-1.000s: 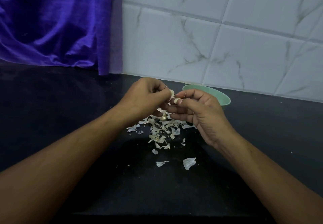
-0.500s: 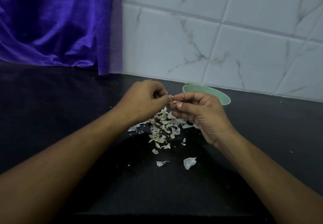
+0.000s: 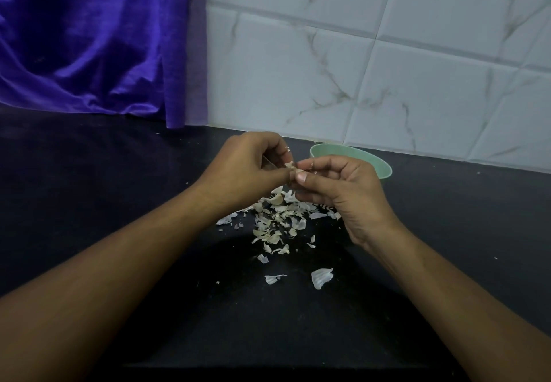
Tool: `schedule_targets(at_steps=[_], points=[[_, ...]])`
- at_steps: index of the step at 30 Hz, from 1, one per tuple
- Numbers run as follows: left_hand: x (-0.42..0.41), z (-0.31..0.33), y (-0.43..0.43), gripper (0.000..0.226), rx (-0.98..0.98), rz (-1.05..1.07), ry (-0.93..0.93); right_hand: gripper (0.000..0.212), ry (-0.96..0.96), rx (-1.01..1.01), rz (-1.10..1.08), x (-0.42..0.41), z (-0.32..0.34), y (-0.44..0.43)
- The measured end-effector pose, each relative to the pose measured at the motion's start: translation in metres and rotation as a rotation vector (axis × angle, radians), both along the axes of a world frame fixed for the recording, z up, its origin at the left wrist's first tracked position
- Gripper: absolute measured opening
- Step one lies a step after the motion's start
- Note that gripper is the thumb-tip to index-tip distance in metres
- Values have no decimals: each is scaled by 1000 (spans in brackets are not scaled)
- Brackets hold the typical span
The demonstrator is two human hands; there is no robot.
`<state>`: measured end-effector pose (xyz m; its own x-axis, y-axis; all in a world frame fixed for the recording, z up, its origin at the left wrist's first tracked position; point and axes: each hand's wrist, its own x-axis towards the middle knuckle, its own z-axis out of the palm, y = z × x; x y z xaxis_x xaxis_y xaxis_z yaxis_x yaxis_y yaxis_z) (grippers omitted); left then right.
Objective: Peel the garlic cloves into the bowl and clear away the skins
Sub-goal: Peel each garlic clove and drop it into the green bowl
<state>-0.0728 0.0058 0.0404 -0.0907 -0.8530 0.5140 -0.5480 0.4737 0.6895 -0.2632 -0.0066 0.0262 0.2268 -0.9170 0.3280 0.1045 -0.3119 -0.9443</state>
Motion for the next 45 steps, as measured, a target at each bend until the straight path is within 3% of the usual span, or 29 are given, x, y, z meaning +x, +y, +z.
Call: schedule_targets(at_steps=[6,16,24,32,38,45], points=[[0,0,0,15,48,-67,72,15,-13,-22,5,1,1,1],[-2,-2,0,12,76,-52,61,30,62,-92,-3,2,-1,0],[2,1,-1,8,189,-113,213,24,17,-95,29,-1,1,0],[2,-1,1,27,124,62,10,11,22,-227,-27,-2,4,0],[3,2,2,27,131,155,-76,11,33,-256,-35,-3,3,-2],[4,0,-1,20,74,100,-120,10,59,-284,-89,-7,3,-4]])
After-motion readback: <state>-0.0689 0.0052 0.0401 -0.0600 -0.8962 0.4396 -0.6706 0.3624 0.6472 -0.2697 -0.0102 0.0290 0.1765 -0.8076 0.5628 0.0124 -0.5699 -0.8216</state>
